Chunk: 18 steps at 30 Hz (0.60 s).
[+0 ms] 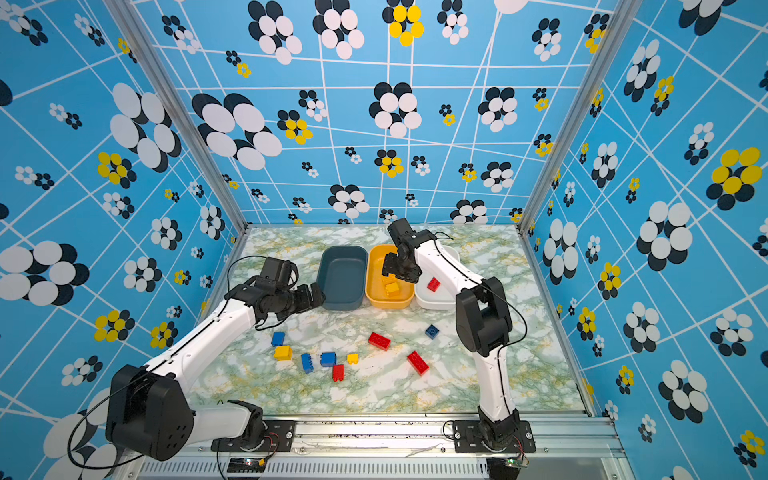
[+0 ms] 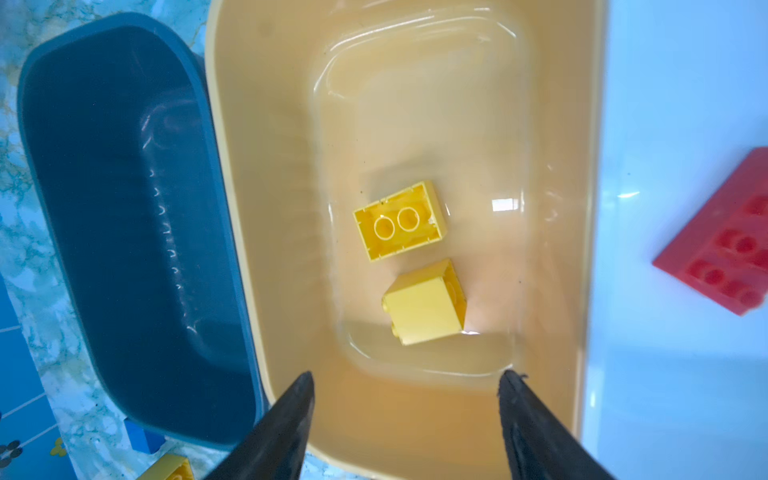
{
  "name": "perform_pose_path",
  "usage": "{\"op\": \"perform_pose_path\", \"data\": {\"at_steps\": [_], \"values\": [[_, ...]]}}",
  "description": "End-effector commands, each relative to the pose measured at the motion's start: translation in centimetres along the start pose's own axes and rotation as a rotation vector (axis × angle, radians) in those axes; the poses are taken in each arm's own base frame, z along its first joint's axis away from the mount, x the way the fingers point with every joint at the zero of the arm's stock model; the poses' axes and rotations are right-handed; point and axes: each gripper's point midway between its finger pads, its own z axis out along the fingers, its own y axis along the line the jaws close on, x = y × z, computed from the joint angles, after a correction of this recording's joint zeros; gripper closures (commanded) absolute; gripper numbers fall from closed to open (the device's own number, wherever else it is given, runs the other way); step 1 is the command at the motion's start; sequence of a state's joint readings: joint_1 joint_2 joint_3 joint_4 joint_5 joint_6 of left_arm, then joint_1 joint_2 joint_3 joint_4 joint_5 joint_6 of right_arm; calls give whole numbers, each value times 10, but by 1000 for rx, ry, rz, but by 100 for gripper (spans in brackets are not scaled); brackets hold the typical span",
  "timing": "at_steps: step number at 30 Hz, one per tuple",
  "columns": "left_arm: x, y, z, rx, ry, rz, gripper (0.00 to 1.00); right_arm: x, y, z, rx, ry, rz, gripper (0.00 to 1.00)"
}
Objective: Sort the legos into containers by color
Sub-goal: 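Move the right gripper back to the blue 2x2 brick near the white tub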
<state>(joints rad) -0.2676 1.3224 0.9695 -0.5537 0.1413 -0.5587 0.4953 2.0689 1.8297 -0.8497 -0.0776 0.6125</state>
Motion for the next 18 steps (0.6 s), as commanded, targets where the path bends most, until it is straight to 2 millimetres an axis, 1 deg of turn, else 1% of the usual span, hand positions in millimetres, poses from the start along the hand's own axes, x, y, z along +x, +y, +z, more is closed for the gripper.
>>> {"op": "perform_pose_path", "data": {"at_steps": [1,5,9,13,18], "values": [[8,11,-3,-33,11,-13,1,9,0,-18,-17,-19,-19,28],[10,11,-2,-32,18,-8,1,31,-12,-25,-1,-5,-4,28],[8,10,-2,-32,15,-6,1,59,-34,-25,29,25,41,28],[7,9,-2,-29,16,-5,1,78,-48,-29,41,41,84,28],[6,8,-1,-28,20,1,1,101,-69,-29,82,56,141,29]]}}
